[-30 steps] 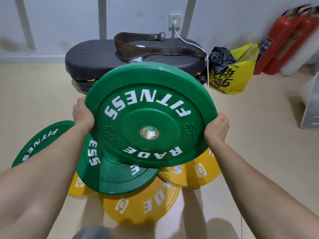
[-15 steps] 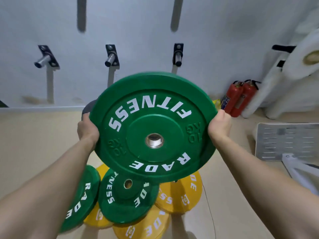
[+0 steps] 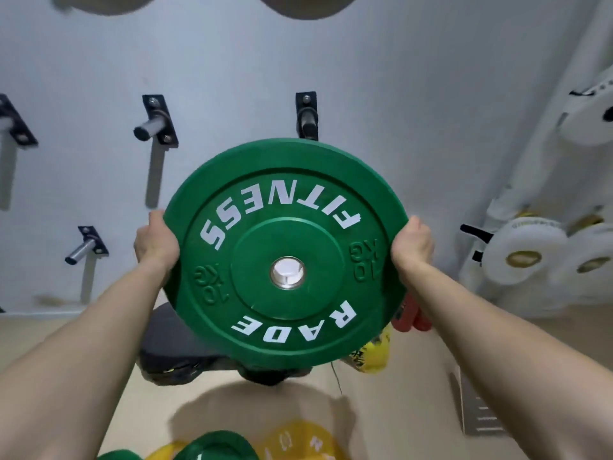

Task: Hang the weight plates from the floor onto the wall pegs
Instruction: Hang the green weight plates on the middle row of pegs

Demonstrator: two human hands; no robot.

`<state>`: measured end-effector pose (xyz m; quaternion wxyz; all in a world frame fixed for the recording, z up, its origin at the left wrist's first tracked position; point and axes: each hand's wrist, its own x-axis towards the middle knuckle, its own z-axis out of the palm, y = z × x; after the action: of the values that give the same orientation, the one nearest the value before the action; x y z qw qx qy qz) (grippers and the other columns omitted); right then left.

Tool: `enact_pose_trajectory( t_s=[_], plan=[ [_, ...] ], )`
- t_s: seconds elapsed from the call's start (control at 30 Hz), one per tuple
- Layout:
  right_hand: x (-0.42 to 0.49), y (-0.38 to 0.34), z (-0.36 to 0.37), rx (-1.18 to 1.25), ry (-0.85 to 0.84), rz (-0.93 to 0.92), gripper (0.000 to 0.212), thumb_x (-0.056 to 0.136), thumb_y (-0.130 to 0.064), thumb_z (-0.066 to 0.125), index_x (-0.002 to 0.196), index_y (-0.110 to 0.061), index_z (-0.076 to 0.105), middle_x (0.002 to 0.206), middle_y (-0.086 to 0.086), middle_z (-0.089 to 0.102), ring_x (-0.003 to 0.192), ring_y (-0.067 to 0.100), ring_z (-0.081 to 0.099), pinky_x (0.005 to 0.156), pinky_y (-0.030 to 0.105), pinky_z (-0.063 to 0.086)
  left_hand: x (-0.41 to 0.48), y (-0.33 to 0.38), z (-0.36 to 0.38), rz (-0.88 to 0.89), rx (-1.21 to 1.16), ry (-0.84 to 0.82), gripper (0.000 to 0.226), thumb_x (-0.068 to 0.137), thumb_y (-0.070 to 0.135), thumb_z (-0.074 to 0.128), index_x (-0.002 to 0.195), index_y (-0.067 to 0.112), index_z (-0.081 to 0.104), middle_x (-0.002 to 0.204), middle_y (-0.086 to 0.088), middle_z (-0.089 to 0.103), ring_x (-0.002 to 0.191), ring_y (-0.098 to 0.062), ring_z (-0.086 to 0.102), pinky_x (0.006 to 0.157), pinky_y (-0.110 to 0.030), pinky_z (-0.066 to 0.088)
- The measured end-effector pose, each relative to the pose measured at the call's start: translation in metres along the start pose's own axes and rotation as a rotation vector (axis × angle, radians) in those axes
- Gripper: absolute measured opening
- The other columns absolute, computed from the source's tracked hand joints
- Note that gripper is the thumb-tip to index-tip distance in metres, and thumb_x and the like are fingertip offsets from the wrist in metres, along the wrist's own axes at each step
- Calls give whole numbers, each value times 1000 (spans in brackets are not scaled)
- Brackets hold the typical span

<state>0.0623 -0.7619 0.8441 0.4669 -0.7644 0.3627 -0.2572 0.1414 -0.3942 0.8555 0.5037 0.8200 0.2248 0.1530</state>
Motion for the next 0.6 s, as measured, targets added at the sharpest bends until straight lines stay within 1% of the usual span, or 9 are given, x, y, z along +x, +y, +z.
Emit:
enact_pose_trajectory(
  t_s=[0.07,0.13,0.2,0.27,0.37,0.47,0.53,0.57,0.6],
  plan=[
    [35,-31,-5,74,-2,-24,47,102,-25,23,83,0,57,93,20,57,87,33,51,81,41,40,5,38,12,8,-51,36,49,103,37,26,127,8,56,131,-24,54,110,-37,51,83,-37,32],
    [66,-61,-9,120,11,-41,45,101,-27,23,68,-8,47,81,13,55,79,30,50,74,39,39,13,74,21,-3,-136,63,48,100,41,27,118,11,60,125,-20,57,101,-34,49,84,-38,35],
    [94,-87,-9,143,10,-67,44,101,-28,22,65,-11,42,73,9,51,76,28,47,72,39,38,24,107,30,-3,-199,75,44,99,43,28,108,14,59,115,-15,58,95,-31,47,82,-37,36],
    [117,-114,-6,151,5,-90,43,101,-29,22,66,-12,40,70,5,46,73,26,44,69,39,36,38,131,40,11,-202,87,41,100,42,26,105,13,55,108,-12,54,94,-30,46,80,-35,34],
    [152,-154,4,157,-12,-123,43,101,-31,22,67,-12,40,74,6,47,75,27,44,70,38,36,60,159,53,34,-229,96,41,100,44,24,101,15,54,105,-10,55,93,-30,49,80,-35,37],
    [186,-188,25,140,-2,-168,44,101,-32,22,67,-12,40,85,12,52,79,28,46,72,38,36,96,181,69,56,-226,105,48,96,50,22,103,17,56,105,-12,59,92,-32,52,85,-38,43],
    [208,-210,42,153,12,-178,45,102,-33,21,70,-10,43,90,14,52,81,28,47,74,38,36,125,203,81,96,-195,114,45,100,48,22,100,16,54,96,-12,56,89,-29,49,74,-35,38],
    [218,-223,52,154,12,-181,46,103,-33,21,74,-8,47,92,14,53,82,29,47,75,38,36,142,216,87,101,-174,123,45,101,47,21,98,15,54,93,-13,56,88,-29,47,71,-35,35],
    [230,-232,65,161,14,-171,45,103,-33,21,81,-6,49,93,15,53,83,29,47,75,37,36,160,224,93,103,-143,131,45,102,45,20,98,14,53,96,-15,56,88,-29,45,72,-36,32]
  ],
)
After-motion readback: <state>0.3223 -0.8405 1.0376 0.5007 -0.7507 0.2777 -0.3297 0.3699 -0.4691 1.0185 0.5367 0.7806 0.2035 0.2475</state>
